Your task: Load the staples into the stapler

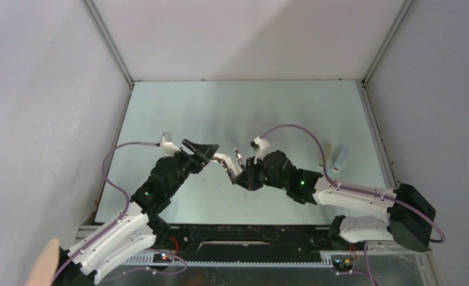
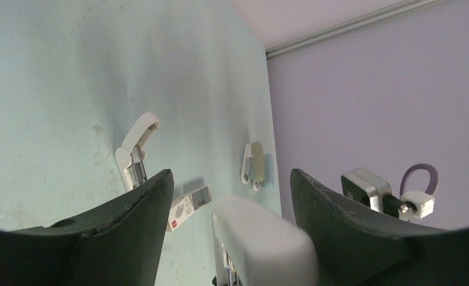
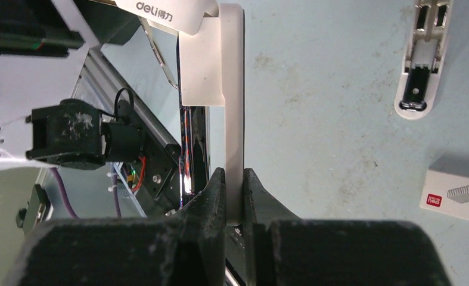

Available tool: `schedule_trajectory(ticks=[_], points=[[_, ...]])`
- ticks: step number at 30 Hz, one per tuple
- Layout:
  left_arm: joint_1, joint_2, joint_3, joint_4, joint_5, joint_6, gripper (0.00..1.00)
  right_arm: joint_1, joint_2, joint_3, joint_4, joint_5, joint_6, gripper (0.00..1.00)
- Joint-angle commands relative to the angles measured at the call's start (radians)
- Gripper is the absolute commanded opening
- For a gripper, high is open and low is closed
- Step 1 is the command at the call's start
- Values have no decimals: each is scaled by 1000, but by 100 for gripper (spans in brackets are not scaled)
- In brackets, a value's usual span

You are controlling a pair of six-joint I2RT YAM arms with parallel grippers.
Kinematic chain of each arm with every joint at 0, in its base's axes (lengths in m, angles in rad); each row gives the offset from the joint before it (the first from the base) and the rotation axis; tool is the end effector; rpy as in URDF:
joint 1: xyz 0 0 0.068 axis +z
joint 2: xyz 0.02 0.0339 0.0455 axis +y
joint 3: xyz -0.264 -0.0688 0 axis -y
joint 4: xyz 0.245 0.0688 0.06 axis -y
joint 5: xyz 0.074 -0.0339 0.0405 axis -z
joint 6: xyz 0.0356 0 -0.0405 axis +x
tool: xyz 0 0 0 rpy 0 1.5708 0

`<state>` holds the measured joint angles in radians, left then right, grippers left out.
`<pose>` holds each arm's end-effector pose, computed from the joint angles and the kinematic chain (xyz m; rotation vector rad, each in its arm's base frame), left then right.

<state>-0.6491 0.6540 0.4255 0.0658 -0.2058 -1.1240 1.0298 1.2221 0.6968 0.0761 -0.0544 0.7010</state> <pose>0.1399 -0.0970 0.2594 -0.5960 1.7694 -1.1026 0.1377 0.2329 0.2431 -0.4002 2.1810 1.0993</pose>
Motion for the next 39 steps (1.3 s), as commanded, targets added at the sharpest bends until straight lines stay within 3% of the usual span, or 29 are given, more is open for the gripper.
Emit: schedule_trajectory(ticks=[1,7,14,22,34,39], points=[[1,-30,-15,3,30,-24,76,-9,18,59,17,94,92,0],[0,-103,25,-128,-53,32,84,-26,47,66,-2,138,136,0],[-30,-69,39,-143,-54,44,85,-24,70,86,-14,170,147,0],[-132,83,58,-55,-68,35,76,-19,91,91,18,159,145,0],[-149,199,89,36,-64,28,61,11,96,90,64,131,91,0],[-150,228,106,26,-66,24,51,16,92,90,62,136,75,0]])
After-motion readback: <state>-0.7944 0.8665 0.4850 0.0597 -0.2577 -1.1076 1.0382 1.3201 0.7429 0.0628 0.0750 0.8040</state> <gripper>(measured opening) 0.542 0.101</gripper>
